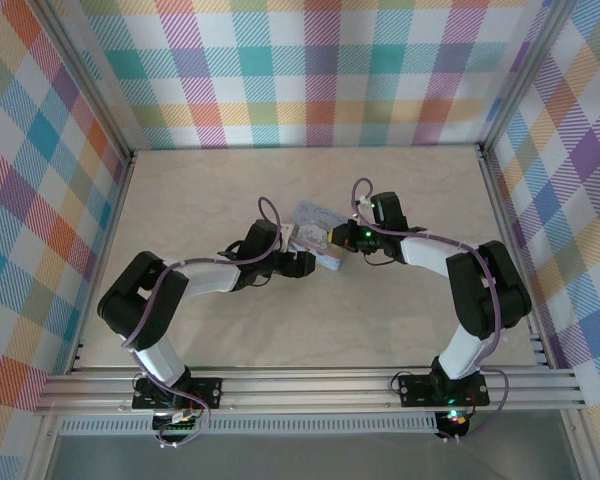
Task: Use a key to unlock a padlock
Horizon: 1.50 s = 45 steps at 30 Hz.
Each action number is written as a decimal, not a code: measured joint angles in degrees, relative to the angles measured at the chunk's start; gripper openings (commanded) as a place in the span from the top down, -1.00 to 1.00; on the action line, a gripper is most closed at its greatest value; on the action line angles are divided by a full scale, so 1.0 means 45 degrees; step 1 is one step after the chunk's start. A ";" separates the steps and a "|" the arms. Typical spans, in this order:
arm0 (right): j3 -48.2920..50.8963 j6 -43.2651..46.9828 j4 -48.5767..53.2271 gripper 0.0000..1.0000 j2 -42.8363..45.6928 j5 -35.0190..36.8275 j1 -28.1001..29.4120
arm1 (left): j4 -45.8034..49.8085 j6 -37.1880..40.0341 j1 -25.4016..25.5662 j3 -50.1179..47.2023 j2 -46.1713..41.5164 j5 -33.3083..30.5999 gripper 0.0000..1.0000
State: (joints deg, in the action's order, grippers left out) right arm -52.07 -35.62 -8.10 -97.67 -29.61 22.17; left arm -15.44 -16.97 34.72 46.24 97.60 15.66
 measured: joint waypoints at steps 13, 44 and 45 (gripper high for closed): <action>0.0000 -0.0044 -0.0015 1.00 0.0000 0.0049 0.0068 | -0.0743 -0.0029 0.0000 0.0155 0.1229 0.0321 -0.28; 0.0000 -0.0039 -0.0107 1.00 0.0000 0.0204 0.0175 | -0.1331 -0.0704 0.0651 0.0714 0.1953 -0.0408 0.12; 0.0000 -0.0039 -0.0107 1.00 0.0000 0.0219 0.0175 | -0.1331 -0.0738 0.0656 0.0714 0.1948 -0.0452 0.14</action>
State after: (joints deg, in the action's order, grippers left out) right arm -52.07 -35.79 -8.58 -97.67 -28.62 22.96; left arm -21.43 -20.29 37.67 49.45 106.37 13.63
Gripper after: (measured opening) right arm 0.065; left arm 0.445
